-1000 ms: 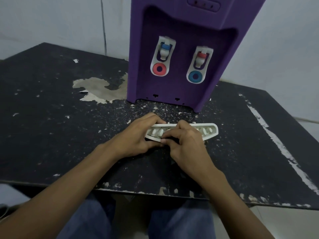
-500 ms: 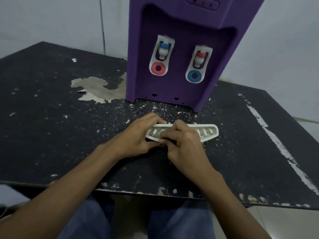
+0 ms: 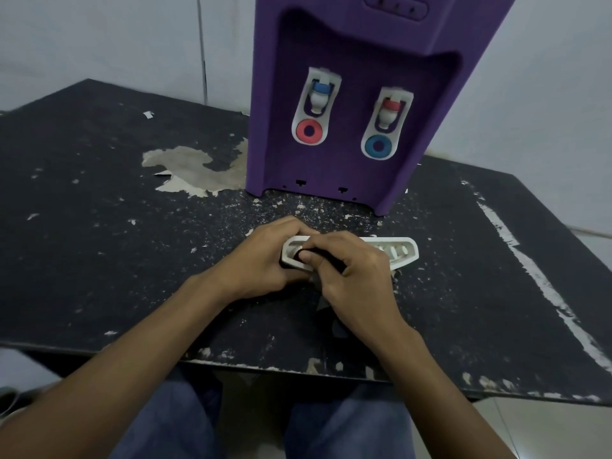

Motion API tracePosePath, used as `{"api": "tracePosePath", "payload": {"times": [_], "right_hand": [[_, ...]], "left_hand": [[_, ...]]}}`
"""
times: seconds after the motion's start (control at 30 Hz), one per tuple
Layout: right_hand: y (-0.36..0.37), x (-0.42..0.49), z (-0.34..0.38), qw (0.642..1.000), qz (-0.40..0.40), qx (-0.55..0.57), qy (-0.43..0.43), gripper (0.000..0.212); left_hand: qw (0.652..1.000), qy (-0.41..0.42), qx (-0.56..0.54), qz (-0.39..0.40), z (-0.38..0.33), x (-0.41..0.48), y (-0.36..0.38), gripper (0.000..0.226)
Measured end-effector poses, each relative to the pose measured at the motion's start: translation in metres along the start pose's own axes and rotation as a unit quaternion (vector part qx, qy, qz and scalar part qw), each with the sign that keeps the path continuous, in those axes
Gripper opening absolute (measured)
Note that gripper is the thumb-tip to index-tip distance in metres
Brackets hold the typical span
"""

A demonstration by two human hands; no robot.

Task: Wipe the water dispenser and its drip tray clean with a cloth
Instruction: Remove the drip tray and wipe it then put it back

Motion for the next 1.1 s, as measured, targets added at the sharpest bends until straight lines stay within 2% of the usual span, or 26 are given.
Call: {"api": "tracePosePath", "payload": {"times": [0.1,0.27,0.53,0.8,0.93,1.1], "right_hand": [[0.000,-0.003,-0.002,0.998,0.033,-0.044,-0.006,0.019],[0.010,-0.003,-0.004,0.991,0.094,-0.100,0.002,0.017],[0.025,0.002,0.003,0.996,0.076,-0.032,-0.026,0.018],[0.021,-0.004,-0.008,0.976,0.181,-0.121,-0.026,0.009],[0.002,-0.006,-0.019,0.966,0.182,-0.184,-0.011,0.016],[0.016,0.000,0.000,0.981,0.138,-0.131,-0.037,0.013]], "left_hand": [[1.000,-0.009,-0.005,-0.001,0.002,0.000,-0.001,0.054],[1.000,-0.005,-0.005,0.002,0.000,-0.001,0.000,0.051],[1.000,0.019,0.022,0.002,-0.003,-0.001,0.000,0.034],[1.000,0.003,-0.002,0.011,0.002,-0.001,0.001,0.048],[1.000,-0.005,-0.008,0.001,0.003,-0.001,0.000,0.053],[1.000,0.010,-0.009,0.000,-0.001,-0.001,0.001,0.047]]}}
Point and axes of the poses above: each hand's wrist, its own x-axis towards the middle knuckle, its own y-axis out of the palm, z = x × y, the point moved 10 cm from there along x, towards the middle knuckle, and after that the axes turned 12 degrees about x, right-handed, at the moved point
